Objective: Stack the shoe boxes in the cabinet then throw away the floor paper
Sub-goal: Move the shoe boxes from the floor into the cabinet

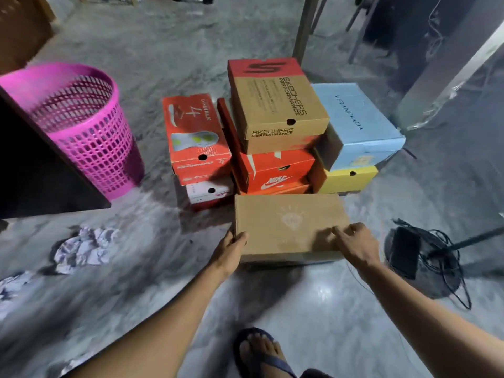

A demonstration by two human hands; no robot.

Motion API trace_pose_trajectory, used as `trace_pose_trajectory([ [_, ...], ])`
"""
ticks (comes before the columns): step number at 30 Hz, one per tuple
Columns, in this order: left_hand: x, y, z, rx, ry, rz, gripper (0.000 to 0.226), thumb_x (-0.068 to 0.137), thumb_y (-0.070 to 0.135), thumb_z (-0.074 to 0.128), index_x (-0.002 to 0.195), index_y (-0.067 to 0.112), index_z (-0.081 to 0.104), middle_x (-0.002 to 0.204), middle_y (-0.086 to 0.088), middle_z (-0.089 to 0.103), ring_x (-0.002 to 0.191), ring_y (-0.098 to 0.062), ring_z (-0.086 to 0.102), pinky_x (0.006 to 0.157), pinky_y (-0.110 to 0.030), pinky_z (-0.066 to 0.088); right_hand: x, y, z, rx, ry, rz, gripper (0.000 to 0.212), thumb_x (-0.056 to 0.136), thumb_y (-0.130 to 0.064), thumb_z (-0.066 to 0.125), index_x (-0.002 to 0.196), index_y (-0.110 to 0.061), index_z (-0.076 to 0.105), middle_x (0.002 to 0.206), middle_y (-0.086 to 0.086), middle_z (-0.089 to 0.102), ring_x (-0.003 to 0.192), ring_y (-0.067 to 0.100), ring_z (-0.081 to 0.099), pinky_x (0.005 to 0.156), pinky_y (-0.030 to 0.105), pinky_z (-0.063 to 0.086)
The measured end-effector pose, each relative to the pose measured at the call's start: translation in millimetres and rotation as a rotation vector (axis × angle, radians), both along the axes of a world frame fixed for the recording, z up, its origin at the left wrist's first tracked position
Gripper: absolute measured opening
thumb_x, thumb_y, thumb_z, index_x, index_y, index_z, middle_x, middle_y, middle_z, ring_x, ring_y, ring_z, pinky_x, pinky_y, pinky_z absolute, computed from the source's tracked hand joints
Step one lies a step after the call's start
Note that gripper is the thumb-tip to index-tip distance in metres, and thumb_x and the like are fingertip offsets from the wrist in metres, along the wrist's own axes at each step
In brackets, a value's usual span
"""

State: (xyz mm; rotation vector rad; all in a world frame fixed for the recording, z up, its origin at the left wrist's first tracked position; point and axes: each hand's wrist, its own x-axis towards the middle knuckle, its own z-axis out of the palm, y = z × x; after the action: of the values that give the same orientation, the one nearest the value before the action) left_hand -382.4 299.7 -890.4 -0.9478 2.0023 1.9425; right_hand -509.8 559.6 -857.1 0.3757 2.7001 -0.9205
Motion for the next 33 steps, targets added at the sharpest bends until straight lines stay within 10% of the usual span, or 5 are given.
trace_pose_trajectory([
  [14,136,-155,62,-0.115,0.034,0.583,0.037,0.077,0.049,0.043,0.094,0.023,0.063,0.114,-0.006,0.064,0.107,-0.024,0.058,0.095,-0.044,0.050,73,-176,42,-0.197,0.032,0.577,0.049,0.080,-0.052,0.068,0.111,-0.015,0.057,0.114,0.013,0.071,0.103,0.034,0.065,0.080,0.036,0.040],
  [18,205,-210,60,-0.139,0.067,0.859,0.039,0.096,0.039,0.041,0.114,0.015,0.067,0.137,-0.017,0.063,0.127,-0.036,0.057,0.097,-0.044,0.047,98,-256,45,-0.210,0.022,0.824,0.047,0.082,-0.048,0.076,0.111,-0.015,0.060,0.106,0.007,0.075,0.097,0.030,0.070,0.077,0.035,0.046],
  [22,266,-239,77,-0.216,0.185,1.183,0.053,0.072,0.049,0.050,0.108,0.012,0.059,0.097,-0.008,0.063,0.097,-0.030,0.059,0.074,-0.045,0.050,131,-335,56,-0.254,0.038,1.020,0.042,0.088,-0.037,0.079,0.118,-0.015,0.059,0.106,0.005,0.075,0.095,0.029,0.072,0.078,0.036,0.050],
  [27,340,-281,75,-0.343,0.222,1.571,0.048,0.063,0.054,0.045,0.095,0.020,0.055,0.101,-0.014,0.064,0.099,-0.035,0.061,0.088,-0.059,0.051,187,-441,77,-0.406,-0.040,1.244,0.055,0.085,-0.045,0.075,0.132,-0.024,0.056,0.119,0.001,0.069,0.105,0.025,0.068,0.091,0.042,0.057],
  [33,390,-299,105,-0.459,0.247,1.953,0.034,0.101,0.017,0.046,0.118,-0.005,0.064,0.117,-0.017,0.061,0.107,-0.027,0.056,0.085,-0.033,0.040,255,-564,81,-0.546,-0.048,1.386,0.059,0.078,-0.055,0.063,0.135,-0.046,0.053,0.130,0.002,0.070,0.117,0.032,0.069,0.094,0.053,0.060],
])
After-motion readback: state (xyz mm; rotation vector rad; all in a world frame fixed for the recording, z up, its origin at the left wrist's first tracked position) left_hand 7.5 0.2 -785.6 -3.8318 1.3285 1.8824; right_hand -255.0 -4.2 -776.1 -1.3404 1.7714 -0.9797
